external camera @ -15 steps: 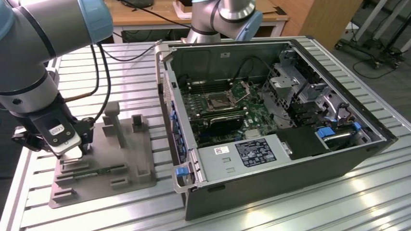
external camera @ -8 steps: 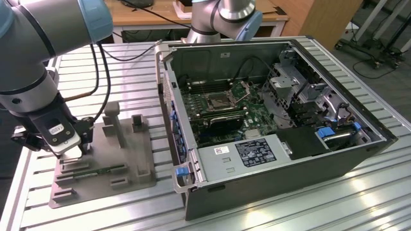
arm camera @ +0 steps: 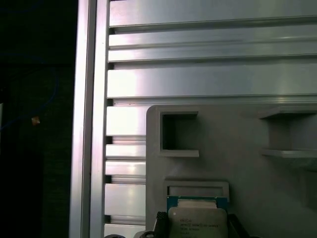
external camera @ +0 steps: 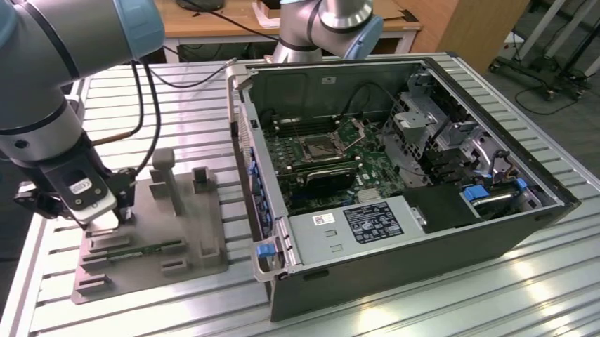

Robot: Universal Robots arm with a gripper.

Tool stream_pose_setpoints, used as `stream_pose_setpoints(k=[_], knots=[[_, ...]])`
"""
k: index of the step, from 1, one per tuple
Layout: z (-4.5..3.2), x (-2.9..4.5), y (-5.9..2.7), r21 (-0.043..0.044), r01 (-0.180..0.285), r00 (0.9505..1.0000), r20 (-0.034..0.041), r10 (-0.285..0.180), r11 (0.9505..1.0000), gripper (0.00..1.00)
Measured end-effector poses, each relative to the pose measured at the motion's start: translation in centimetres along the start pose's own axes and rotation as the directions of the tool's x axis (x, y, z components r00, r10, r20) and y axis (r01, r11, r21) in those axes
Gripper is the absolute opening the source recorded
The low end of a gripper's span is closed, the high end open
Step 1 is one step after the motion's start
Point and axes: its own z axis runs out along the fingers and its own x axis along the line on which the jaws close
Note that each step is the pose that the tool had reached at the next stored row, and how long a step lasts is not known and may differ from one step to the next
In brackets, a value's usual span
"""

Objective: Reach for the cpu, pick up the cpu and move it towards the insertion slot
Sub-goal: 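Pick up the cpu and move it towards the insertion slot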

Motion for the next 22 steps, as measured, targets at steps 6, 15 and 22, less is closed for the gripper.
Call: stream_pose_setpoints(k=[6, 15, 22], knots=[[-0.45, -0.02, 0.01, 0.0000, 0.000, 1.0000, -0.0001, 0.000, 1.0000, 0.54], [-1.48, -0.05, 0.04, 0.0000, 0.000, 1.0000, -0.0001, 0.000, 1.0000, 0.54], [-2.23, -0.06, 0.06, 0.0000, 0.000, 1.0000, -0.0002, 0.000, 1.0000, 0.54]])
